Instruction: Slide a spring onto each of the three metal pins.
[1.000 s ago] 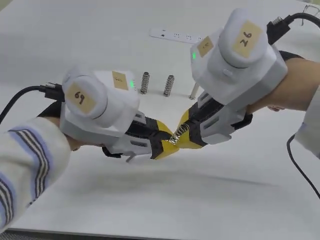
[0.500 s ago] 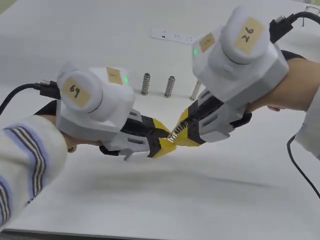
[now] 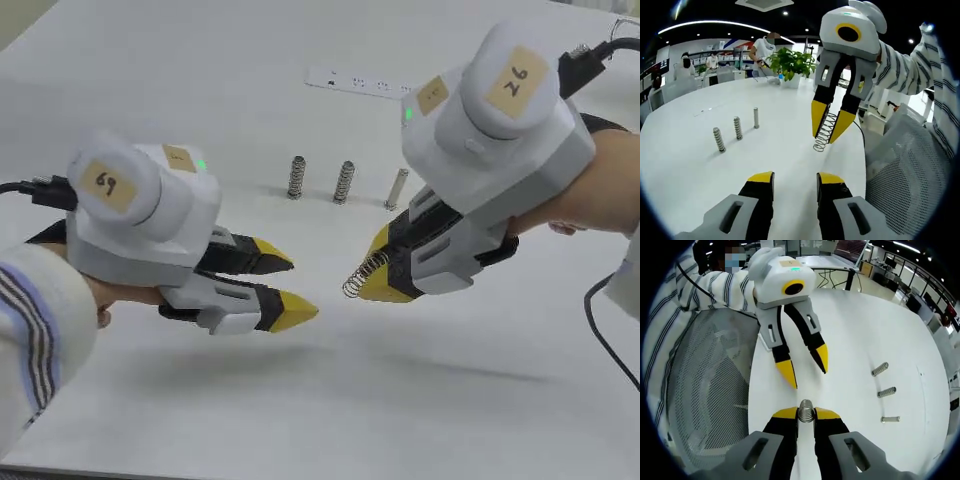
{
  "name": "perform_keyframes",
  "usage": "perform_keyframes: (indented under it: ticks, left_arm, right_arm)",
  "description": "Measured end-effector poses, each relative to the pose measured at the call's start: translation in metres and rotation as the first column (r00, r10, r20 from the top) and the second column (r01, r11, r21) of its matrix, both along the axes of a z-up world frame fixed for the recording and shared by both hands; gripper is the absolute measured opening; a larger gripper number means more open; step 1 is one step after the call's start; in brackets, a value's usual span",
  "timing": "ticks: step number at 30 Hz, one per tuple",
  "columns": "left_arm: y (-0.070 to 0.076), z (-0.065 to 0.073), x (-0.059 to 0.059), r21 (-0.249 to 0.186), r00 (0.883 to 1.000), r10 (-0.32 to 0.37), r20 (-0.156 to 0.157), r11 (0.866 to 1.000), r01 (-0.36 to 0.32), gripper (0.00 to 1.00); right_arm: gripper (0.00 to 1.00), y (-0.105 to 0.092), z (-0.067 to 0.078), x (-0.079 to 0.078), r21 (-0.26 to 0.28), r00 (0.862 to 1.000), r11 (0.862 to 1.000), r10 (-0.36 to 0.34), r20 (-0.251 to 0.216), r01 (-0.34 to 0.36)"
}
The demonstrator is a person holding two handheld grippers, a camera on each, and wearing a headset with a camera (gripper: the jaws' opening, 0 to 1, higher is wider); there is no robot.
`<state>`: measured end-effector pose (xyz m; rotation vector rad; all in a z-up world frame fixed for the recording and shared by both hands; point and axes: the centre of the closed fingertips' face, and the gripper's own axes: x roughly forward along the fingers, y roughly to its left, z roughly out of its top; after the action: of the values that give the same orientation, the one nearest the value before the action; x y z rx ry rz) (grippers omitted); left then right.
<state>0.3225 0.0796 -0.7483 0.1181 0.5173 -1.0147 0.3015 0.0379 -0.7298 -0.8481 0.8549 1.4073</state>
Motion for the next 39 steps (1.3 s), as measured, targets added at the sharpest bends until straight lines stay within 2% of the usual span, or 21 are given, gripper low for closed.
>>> perform_keyframes:
  ticks: [2,4,7,10,13,16,18,21,23,27,30,31,34,39]
  left_arm:
    - [0.004,0.003,0.004,-0.021,0.999,0.035,-0.008,0.999,-0.035,0.35]
    - [0.008,0.005,0.006,-0.012,0.999,0.047,0.018,0.999,-0.046,0.44]
    - [0.012,0.007,0.005,-0.023,0.998,0.056,0.006,0.998,-0.056,0.53]
    - [0.013,0.006,0.006,-0.021,0.998,0.07,0.009,0.997,-0.07,0.62]
    - [0.012,0.004,0.005,-0.042,0.996,0.083,-0.014,0.996,-0.083,0.7]
    - [0.009,0.0,0.003,-0.037,0.996,0.078,-0.033,0.996,-0.08,0.79]
    - [0.01,-0.005,0.003,-0.013,0.996,0.084,-0.037,0.996,-0.085,0.83]
    - [0.011,-0.005,0.003,-0.016,0.994,0.098,-0.044,0.995,-0.099,0.88]
    - [0.011,-0.003,0.004,-0.026,0.994,0.107,-0.037,0.994,-0.108,0.98]
    - [0.015,-0.003,0.004,-0.028,0.992,0.115,-0.045,0.993,-0.116,0.98]
    - [0.018,-0.004,0.005,-0.021,0.991,0.127,-0.049,0.992,-0.128,0.98]
    - [0.018,-0.005,0.006,-0.021,0.991,0.128,-0.05,0.991,-0.129,0.98]
    - [0.019,-0.005,0.004,-0.032,0.987,0.139,-0.08,0.989,-0.142,0.98]
    - [0.02,-0.005,0.003,-0.037,0.985,0.149,-0.082,0.988,-0.152,0.98]
  right_arm:
    - [0.08,-0.001,0.001,0.001,-0.001,1.0,1.0,-0.002,0.002,0.002]
    - [0.08,-0.002,0.002,0.002,-0.002,1.0,1.0,-0.005,0.002,0.005]
    - [0.08,-0.007,0.0,0.004,-0.021,1.0,1.0,-0.006,0.005,0.006]
    - [0.08,-0.009,0.0,0.003,-0.026,1.0,1.0,-0.009,0.001,0.009]
    - [0.08,-0.012,0.0,0.005,-0.037,1.0,0.999,-0.009,0.006,0.01]
    - [0.08,-0.015,0.0,0.007,-0.045,1.0,0.999,-0.012,0.012,0.013]
    - [0.08,-0.017,0.001,0.009,-0.048,1.0,0.999,-0.014,0.018,0.015]
    - [0.08,-0.019,0.001,0.01,-0.052,1.0,0.998,-0.017,0.019,0.018]
    - [0.08,-0.019,0.002,0.01,-0.037,1.0,0.999,-0.029,0.0,0.029]
    - [0.08,-0.02,0.006,0.013,-0.026,0.999,0.999,-0.042,-0.004,0.042]
    - [0.08,-0.019,0.011,0.018,-0.023,0.999,0.999,-0.045,0.009,0.045]
    - [0.08,-0.02,0.013,0.02,-0.025,0.999,0.999,-0.046,0.012,0.046]
    - [0.08,-0.024,0.015,0.028,-0.04,0.998,0.998,-0.049,0.024,0.05]
    - [0.08,-0.031,0.022,0.045,-0.059,0.997,0.996,-0.061,0.047,0.063]
